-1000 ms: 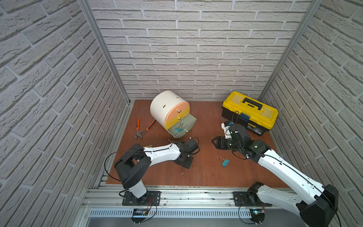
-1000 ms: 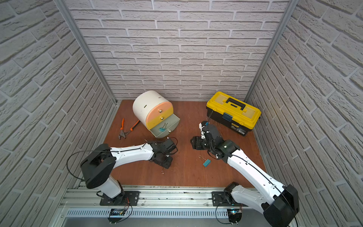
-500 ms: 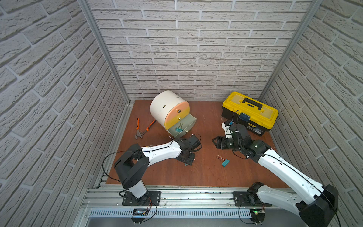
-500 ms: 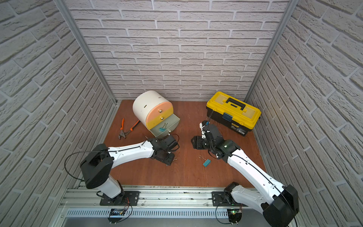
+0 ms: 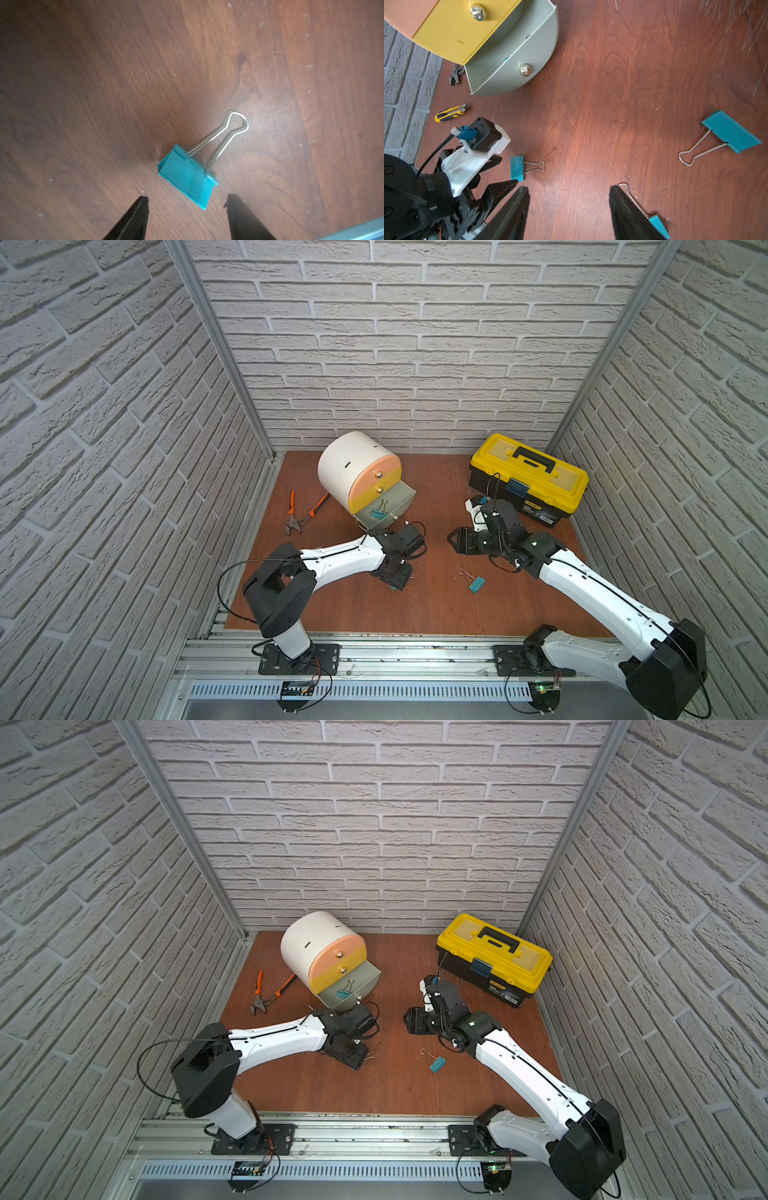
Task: Put the binder clips in the drawer according to color
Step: Pick up the binder clip at the center of the board.
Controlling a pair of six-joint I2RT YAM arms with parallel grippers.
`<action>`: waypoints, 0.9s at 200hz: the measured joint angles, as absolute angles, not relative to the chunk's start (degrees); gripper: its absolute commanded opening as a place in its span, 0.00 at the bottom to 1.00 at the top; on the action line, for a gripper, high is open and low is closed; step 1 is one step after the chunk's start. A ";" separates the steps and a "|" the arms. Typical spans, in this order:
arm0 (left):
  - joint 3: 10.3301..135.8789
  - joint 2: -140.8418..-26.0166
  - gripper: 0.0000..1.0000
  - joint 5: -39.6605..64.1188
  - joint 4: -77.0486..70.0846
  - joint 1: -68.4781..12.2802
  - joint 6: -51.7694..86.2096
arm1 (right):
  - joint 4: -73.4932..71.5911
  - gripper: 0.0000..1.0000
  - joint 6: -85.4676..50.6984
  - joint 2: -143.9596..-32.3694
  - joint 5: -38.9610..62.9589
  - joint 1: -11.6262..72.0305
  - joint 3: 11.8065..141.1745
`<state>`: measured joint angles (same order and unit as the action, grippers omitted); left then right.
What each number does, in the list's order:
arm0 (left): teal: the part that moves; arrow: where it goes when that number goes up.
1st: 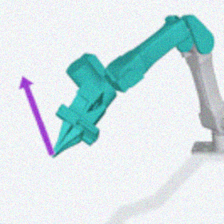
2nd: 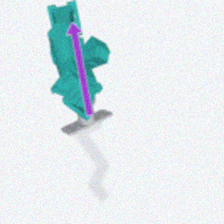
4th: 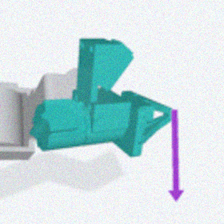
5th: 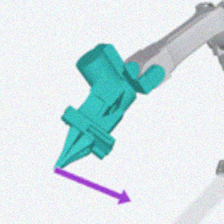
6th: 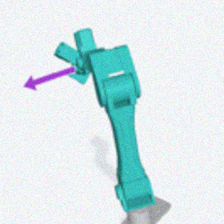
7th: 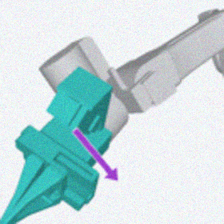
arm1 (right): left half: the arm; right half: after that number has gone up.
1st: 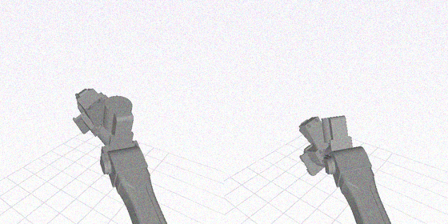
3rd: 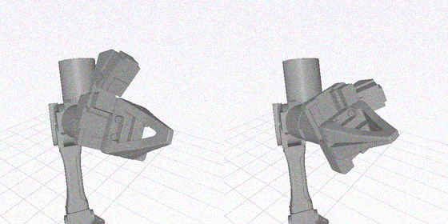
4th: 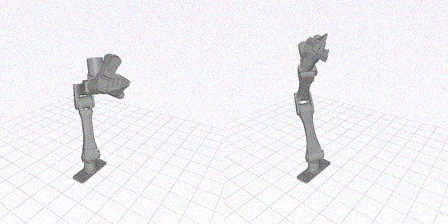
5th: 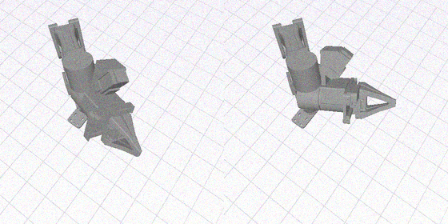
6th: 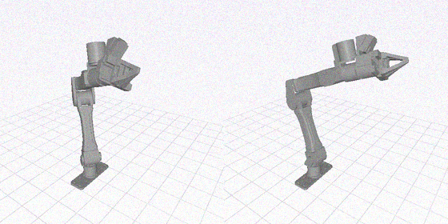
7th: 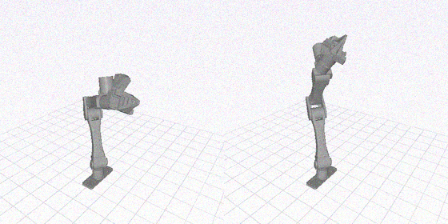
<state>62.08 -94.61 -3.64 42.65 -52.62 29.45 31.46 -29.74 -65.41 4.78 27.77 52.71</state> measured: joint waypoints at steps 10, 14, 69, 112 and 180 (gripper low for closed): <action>63.07 -94.85 0.65 -3.57 43.24 -52.36 27.38 | 31.48 0.64 -29.56 -65.80 5.04 27.64 52.93; 63.42 -94.94 0.65 -3.53 43.40 -52.27 26.61 | 31.48 0.64 -29.52 -65.98 5.13 27.59 53.08; 67.81 -100.07 0.67 -2.26 45.30 -51.62 15.42 | 31.51 0.63 -28.80 -66.39 5.67 27.03 54.54; 68.31 -103.50 0.68 -0.91 46.85 -50.17 10.61 | 31.79 0.64 -28.67 -66.08 5.65 26.83 54.57; 68.31 -103.53 0.71 2.17 46.89 -49.89 8.29 | 32.29 0.63 -28.73 -65.23 5.56 26.76 54.57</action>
